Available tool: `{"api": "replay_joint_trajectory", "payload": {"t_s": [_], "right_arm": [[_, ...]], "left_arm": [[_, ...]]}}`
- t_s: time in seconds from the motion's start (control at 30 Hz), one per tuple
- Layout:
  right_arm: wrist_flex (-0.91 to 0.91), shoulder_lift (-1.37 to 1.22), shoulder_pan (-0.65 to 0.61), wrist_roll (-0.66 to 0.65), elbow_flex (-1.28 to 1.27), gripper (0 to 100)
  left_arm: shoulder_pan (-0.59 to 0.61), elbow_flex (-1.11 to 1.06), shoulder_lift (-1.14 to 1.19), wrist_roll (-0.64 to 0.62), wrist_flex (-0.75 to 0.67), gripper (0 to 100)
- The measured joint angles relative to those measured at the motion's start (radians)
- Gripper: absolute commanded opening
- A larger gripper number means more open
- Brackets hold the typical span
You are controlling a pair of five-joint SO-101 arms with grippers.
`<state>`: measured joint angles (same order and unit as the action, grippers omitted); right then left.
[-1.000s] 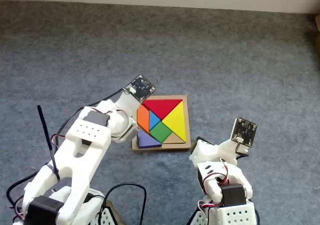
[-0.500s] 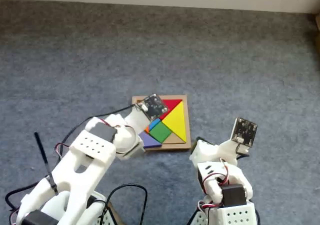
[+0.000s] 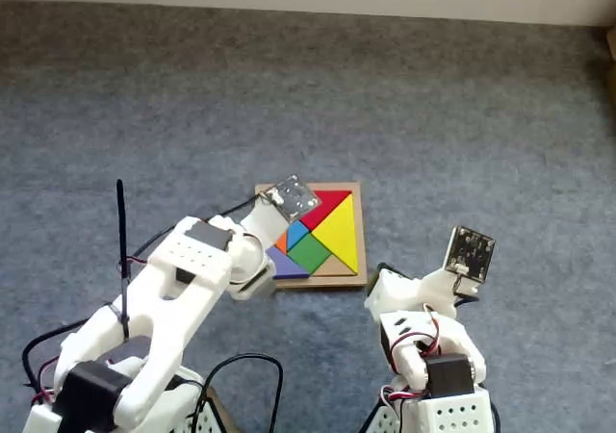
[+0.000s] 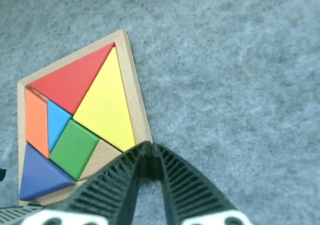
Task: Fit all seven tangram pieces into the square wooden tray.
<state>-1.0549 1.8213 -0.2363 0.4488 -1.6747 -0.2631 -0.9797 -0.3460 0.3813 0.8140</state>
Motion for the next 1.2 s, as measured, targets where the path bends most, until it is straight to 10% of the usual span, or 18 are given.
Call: {"api": "replay_joint_trajectory", "payload": {"t_s": [1.2], "right_arm": [[0.000,0.000,0.000,0.000,0.000,0.5]], "left_arm": [[0.051,0.055,0.008,-0.199,-0.041,24]]}}
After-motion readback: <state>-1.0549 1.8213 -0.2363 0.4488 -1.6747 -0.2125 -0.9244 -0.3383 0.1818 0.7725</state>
